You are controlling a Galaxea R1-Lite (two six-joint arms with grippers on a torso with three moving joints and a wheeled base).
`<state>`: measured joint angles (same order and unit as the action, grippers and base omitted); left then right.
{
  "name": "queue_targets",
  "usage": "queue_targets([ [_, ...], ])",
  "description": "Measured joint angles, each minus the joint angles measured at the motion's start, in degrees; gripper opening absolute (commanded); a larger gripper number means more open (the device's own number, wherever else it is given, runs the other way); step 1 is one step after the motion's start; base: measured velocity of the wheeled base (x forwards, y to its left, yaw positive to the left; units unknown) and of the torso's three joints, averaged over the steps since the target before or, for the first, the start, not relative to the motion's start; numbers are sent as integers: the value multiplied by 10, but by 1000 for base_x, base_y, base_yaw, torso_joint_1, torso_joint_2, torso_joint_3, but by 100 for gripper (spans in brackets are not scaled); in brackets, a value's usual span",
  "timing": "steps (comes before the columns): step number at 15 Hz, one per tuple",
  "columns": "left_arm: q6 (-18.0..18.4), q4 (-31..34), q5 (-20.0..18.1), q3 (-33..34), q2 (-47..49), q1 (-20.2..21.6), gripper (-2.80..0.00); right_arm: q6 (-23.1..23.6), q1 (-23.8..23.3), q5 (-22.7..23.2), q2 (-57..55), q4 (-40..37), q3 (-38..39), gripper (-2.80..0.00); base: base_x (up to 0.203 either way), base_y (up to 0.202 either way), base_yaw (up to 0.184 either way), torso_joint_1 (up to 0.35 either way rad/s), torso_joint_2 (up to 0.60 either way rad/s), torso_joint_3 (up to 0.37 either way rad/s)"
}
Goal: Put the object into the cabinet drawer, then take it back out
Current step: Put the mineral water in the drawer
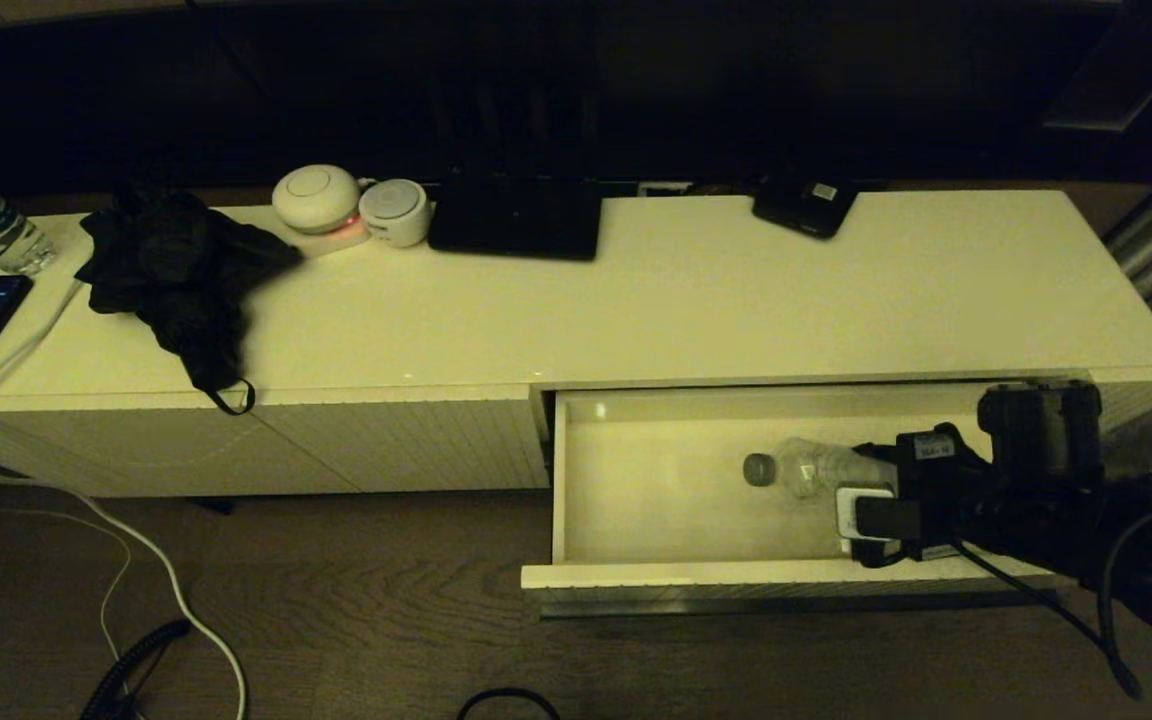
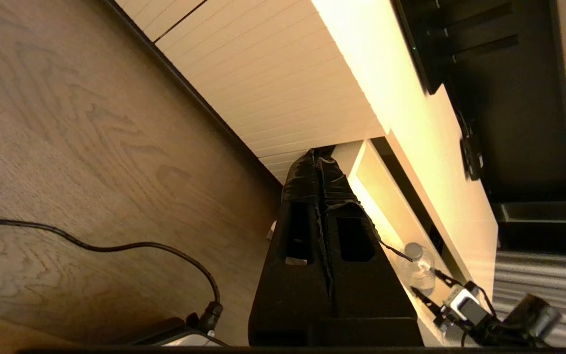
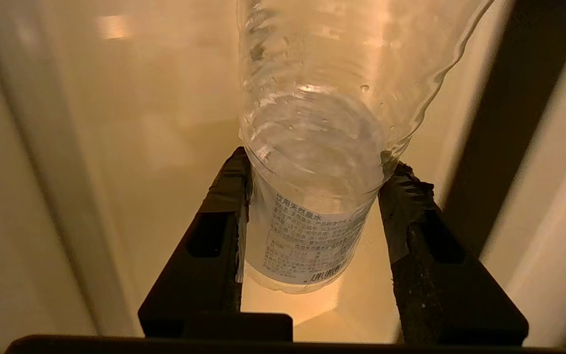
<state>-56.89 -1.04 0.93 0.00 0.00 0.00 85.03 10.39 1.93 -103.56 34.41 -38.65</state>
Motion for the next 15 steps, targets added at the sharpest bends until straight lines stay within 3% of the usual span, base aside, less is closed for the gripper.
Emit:
queue_targets([
  [9, 0, 0, 0, 0, 0, 0, -280, -36, 6, -4, 4, -413, -260, -280, 0, 0, 0, 0, 0, 0],
  [12, 0, 0, 0, 0, 0, 0, -280, -36, 7, -5, -14, -472, -313, -280, 0, 0, 0, 0, 0, 0],
  [15, 0, 0, 0, 0, 0, 0, -280, -36, 7, -7, -41, -478, -341, -280, 0, 0, 0, 0, 0, 0],
])
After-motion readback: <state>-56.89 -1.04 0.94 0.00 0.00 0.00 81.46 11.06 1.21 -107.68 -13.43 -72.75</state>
